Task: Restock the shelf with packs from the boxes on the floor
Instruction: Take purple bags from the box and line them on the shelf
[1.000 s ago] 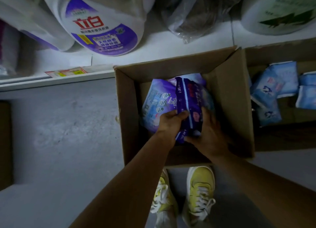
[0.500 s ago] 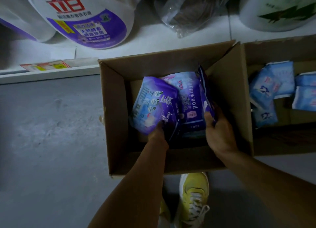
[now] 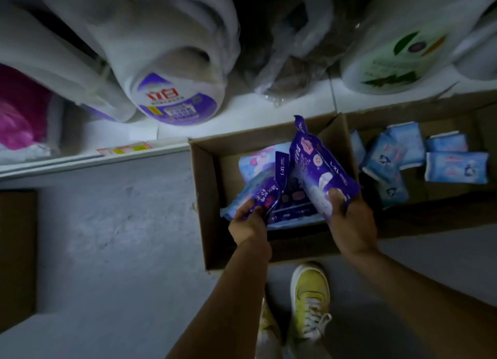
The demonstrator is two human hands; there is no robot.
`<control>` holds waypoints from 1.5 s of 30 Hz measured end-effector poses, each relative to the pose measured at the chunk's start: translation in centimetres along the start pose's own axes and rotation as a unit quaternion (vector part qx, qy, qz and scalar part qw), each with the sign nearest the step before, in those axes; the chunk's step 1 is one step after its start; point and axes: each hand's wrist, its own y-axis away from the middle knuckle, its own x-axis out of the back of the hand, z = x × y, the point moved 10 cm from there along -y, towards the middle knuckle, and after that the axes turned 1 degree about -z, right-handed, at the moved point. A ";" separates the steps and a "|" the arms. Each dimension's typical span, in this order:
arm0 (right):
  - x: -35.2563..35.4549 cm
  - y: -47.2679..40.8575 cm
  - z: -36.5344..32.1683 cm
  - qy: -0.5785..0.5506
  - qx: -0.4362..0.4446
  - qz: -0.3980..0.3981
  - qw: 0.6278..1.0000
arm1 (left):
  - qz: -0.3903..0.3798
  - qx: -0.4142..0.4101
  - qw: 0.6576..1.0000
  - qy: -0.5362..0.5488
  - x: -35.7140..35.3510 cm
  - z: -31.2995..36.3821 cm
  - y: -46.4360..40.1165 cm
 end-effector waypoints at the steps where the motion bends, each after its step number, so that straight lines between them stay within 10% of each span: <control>1: 1.0 0.7 -0.8 -0.021 -0.002 0.001 1.000 | -0.020 0.006 1.000 0.008 -0.1 1.1 1.4; 10: 10.9 5.9 -10.5 -0.129 0.009 -0.023 0.991 | -0.130 -0.117 0.965 -0.197 2.9 12.3 14.9; 26: 30.5 18.4 -31.3 -0.131 0.223 -0.057 0.964 | -0.019 -0.440 0.856 -0.271 12.9 33.2 37.7; 40: 45.8 27.5 -43.8 -0.224 0.321 -0.041 0.919 | 0.197 -0.593 0.674 -0.393 19.6 43.0 59.5; 45: 50.0 30.4 -47.5 -0.266 0.354 -0.024 0.896 | 0.142 -0.605 0.712 -0.326 21.2 44.8 62.9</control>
